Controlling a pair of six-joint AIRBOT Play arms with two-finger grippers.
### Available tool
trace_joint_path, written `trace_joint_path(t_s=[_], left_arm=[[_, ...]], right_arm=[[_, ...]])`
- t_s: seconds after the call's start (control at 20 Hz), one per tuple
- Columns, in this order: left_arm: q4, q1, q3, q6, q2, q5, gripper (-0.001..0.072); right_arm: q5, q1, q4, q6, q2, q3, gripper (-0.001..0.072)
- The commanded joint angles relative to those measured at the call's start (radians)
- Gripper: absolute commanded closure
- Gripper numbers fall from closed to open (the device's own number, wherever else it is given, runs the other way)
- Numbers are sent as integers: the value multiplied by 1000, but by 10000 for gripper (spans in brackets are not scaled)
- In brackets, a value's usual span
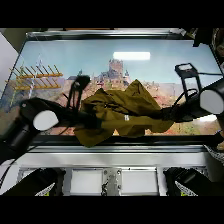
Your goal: Fold the clothes and pants, and hang the long-sleeved shirts on hangers.
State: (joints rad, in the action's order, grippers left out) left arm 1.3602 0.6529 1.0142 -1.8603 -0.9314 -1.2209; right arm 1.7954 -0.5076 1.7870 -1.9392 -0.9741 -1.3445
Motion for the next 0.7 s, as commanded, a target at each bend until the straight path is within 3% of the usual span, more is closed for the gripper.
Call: trace_joint_path(t_s=[0.0, 0.3, 0.35, 0.4, 0.45, 0.65], left_arm=[[-91, 26, -177, -23, 17, 108, 693], [-106, -10, -179, -13, 18, 94, 691], [-108, -10, -179, 4, 18, 94, 488], [-107, -10, -171, 5, 18, 86, 96], [-98, -10, -150, 12, 18, 73, -6], [-94, -104, 0, 96, 18, 55, -6]], right_arm=[[-50, -12, -27, -26, -8, 78, 698], [-52, -13, -34, -25, -21, 78, 698], [-52, -13, -34, -25, -21, 78, 697], [-52, -13, -34, -25, -21, 78, 697], [-52, -13, -34, -25, -21, 78, 697], [-52, -12, -37, -25, -22, 78, 695]])
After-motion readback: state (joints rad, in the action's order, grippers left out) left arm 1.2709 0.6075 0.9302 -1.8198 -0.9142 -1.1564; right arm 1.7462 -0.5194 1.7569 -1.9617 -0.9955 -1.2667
